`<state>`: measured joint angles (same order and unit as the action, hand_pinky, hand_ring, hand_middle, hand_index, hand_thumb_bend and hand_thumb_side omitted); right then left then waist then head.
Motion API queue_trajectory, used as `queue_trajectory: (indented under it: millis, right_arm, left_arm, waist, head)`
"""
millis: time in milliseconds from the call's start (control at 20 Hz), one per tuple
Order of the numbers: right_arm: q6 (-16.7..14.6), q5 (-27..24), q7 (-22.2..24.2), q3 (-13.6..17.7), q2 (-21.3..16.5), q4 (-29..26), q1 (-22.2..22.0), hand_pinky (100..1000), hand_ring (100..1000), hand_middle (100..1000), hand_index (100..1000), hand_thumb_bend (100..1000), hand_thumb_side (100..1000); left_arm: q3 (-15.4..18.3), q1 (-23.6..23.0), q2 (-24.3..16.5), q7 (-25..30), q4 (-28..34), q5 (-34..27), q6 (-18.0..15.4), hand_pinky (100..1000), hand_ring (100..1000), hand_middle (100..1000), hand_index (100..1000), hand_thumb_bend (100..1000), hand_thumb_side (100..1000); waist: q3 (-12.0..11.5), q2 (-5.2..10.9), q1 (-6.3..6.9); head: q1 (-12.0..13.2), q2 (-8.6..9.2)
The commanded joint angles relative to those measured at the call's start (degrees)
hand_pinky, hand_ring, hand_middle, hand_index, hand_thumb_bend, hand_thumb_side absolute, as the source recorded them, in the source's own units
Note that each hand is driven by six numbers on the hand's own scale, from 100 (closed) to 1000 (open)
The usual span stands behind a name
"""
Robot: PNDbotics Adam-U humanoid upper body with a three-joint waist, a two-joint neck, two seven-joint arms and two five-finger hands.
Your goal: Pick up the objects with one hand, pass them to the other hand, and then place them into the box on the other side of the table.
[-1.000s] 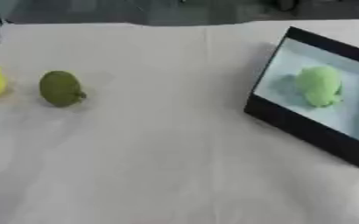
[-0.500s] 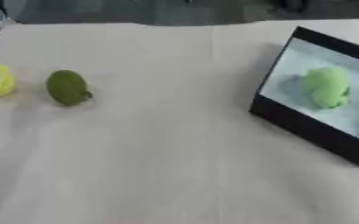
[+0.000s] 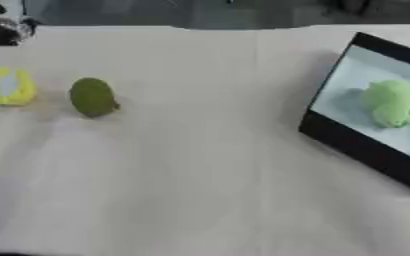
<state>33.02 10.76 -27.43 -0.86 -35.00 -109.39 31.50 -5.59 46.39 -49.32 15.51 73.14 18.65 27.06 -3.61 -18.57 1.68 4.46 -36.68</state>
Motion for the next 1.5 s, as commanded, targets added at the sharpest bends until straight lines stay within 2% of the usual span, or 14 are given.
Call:
queue_trajectory:
  millis: [50,250,400,700,750,850,900,950,1200,1350,1500]
  right_arm:
    - [0.0,-0.2,0.1,0.1,-1.0,-0.3,0.7,755,800,764,693,240,232]
    - [0.4,-0.3,0.2,0.0,-1.1,-0.1,0.5,755,798,762,693,243,234]
    - [0.5,-0.5,0.2,-0.1,-1.1,-0.1,0.4,754,797,760,691,236,251]
    - [0.6,-1.1,0.0,-0.1,-1.2,-0.2,0.3,755,794,756,689,244,249]
    - [0.7,-1.1,0.0,-0.2,-1.2,-0.2,0.3,755,794,756,689,244,249]
    - [0.9,-1.2,0.1,-0.3,-1.3,-0.2,0.3,755,793,755,688,245,249]
    - [1.0,-1.2,0.1,-0.3,-1.4,-0.2,0.3,754,793,755,688,245,250]
    - [1.0,-1.3,0.1,-0.3,-1.3,-0.2,0.4,754,793,754,688,245,251]
    - [1.1,-1.4,0.1,-0.5,-1.1,-0.3,0.6,753,790,752,686,246,252]
    - [1.1,-1.6,0.0,-0.6,-1.0,-0.3,0.6,753,789,750,686,247,254]
    - [1.1,-1.7,-0.1,-0.7,-0.8,-0.2,0.6,752,788,749,685,252,250]
  left_arm:
    - [0.8,1.5,-1.9,5.3,-2.1,3.8,-2.2,892,859,799,941,487,310]
    - [1.1,2.2,-2.3,11.9,-4.4,8.0,-6.2,906,874,808,942,543,278]
    - [1.6,2.5,-2.4,16.3,-5.8,10.4,-8.3,922,888,815,944,543,325]
    - [3.1,3.7,-2.3,20.0,-9.3,14.4,-8.0,930,904,841,947,560,355]
    - [3.3,3.9,-2.2,20.3,-9.8,15.1,-7.7,930,906,842,945,560,339]
    - [3.5,4.3,-2.2,20.8,-10.9,16.5,-7.1,930,910,846,934,538,151]
    - [3.5,4.5,-2.1,21.0,-11.5,17.2,-6.9,930,911,846,929,531,100]
    - [3.6,4.7,-2.1,21.2,-12.0,17.9,-6.7,931,911,839,925,517,100]
    - [3.7,5.6,-1.6,21.0,-14.5,21.8,-6.3,933,911,829,900,647,100]
    - [3.6,5.9,-1.4,20.7,-16.2,26.1,-5.9,940,918,831,897,770,100]
    - [3.5,6.4,-0.7,19.1,-17.8,33.2,-5.6,939,917,825,889,781,100]
  waist:
    - [-0.1,2.53,0.7]
    - [-0.1,2.58,0.5]
    - [-0.1,2.53,0.3]
    - [0.1,2.06,-0.18]
    - [0.2,1.96,-0.25]
    - [0.2,1.8,-0.38]
    - [0.2,1.74,-0.42]
    - [0.3,1.69,-0.46]
    - [0.4,1.41,-0.62]
    - [0.5,1.24,-0.69]
    - [0.7,1.08,-0.81]
  head:
    - [0.6,0.14]
    - [1.0,0.48]
    - [0.9,0.61]
    - [0.7,0.47]
    - [0.6,0.49]
    - [0.7,0.49]
    - [0.7,0.48]
    - [0.7,0.47]
    - [1.0,0.54]
    - [1.2,0.59]
    - [1.6,0.9]
